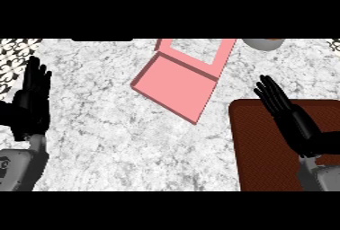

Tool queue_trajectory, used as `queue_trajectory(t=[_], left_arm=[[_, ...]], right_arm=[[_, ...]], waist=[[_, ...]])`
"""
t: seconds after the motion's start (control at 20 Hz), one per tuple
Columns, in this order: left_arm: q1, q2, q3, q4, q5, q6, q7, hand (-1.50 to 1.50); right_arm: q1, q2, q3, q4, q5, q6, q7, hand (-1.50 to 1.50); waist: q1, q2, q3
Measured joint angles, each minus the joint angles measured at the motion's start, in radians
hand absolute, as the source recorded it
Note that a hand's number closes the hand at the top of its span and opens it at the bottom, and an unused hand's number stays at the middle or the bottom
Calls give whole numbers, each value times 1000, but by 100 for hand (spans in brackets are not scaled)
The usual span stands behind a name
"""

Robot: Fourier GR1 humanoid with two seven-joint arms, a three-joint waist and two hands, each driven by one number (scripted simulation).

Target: Pick the croissant from the tray and place it in the cardboard box

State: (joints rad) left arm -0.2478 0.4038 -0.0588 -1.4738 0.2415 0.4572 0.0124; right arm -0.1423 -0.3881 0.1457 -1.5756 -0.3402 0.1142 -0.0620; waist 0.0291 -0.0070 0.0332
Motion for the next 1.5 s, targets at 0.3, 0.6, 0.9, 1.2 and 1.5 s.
queue_trajectory(t=[0.3, 0.6, 0.9, 1.2, 1.5], left_arm=[[86, 43, -92, -2, -86, -52, 14, 0], [155, 56, -156, 9, -111, -109, 27, 0], [187, 39, -181, -17, -153, -112, 56, 0], [215, 40, -188, -43, -158, -125, 60, 0], [221, 48, -170, -35, -152, -140, 51, 0]], right_arm=[[-120, -59, -73, 25, -3, 90, -98, -150], [-121, -128, -157, 161, 231, -97, -195, -150], [-141, -166, -202, 339, 302, -69, -385, -150], [-137, -362, -129, 323, 493, -16, -347, -150], [-142, -544, -14, 258, 642, 146, -211, -150]], waist=[[-8, 8, -24], [-17, 12, -33], [-19, 10, -32], [-21, 6, -34], [-23, 5, -36]])
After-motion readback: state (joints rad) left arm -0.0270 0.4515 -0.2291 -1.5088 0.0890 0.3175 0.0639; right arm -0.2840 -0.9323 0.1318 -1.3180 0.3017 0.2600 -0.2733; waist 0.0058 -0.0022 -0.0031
